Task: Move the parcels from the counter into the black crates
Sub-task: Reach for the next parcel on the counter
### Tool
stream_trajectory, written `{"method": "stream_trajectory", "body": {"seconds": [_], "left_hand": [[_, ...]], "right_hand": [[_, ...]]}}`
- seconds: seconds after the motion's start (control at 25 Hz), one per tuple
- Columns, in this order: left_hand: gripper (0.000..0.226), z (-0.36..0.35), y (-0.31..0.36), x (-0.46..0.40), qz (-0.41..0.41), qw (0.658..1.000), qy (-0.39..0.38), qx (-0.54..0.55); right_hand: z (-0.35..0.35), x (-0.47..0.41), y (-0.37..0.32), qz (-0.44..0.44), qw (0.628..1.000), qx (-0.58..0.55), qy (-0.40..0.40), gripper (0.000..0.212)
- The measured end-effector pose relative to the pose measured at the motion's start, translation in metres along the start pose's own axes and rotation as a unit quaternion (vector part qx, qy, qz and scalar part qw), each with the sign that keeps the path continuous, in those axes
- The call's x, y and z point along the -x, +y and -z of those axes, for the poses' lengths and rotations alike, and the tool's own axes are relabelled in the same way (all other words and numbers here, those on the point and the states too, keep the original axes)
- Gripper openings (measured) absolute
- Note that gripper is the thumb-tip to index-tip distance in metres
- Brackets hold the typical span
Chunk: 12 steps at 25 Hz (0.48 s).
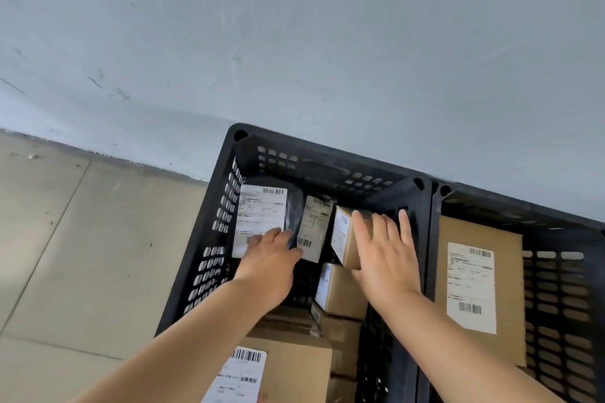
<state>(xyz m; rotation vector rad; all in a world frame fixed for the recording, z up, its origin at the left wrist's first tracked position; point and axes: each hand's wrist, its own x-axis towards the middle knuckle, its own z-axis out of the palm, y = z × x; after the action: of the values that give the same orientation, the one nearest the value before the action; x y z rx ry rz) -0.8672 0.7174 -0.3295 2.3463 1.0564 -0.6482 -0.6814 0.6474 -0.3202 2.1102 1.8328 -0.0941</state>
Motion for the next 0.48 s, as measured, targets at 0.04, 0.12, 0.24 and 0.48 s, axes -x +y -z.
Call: {"method": "stream_trajectory", "body": {"seconds": [0.04,0.12,0.24,0.48], "left_hand": [[0.054,-0.006,0.0,-0.007,-0.001,0.999,-0.022,-0.026],[0.061,-0.017,-0.002,-0.017,0.014,0.996,-0.066,-0.054],[0.065,-0.033,-0.009,-0.024,0.043,0.993,-0.101,-0.053],[0.064,-0.042,-0.016,-0.03,0.044,0.991,-0.129,-0.017]], "right_hand": [[-0.006,-0.005,-0.003,-0.001,0.999,0.022,-0.026,0.106],[-0.016,-0.015,-0.008,-0.001,0.997,0.042,-0.063,0.097],[-0.028,-0.031,-0.013,-0.011,0.993,0.024,-0.114,0.088],[-0.033,-0.056,-0.013,0.008,0.984,0.017,-0.18,0.105]]}}
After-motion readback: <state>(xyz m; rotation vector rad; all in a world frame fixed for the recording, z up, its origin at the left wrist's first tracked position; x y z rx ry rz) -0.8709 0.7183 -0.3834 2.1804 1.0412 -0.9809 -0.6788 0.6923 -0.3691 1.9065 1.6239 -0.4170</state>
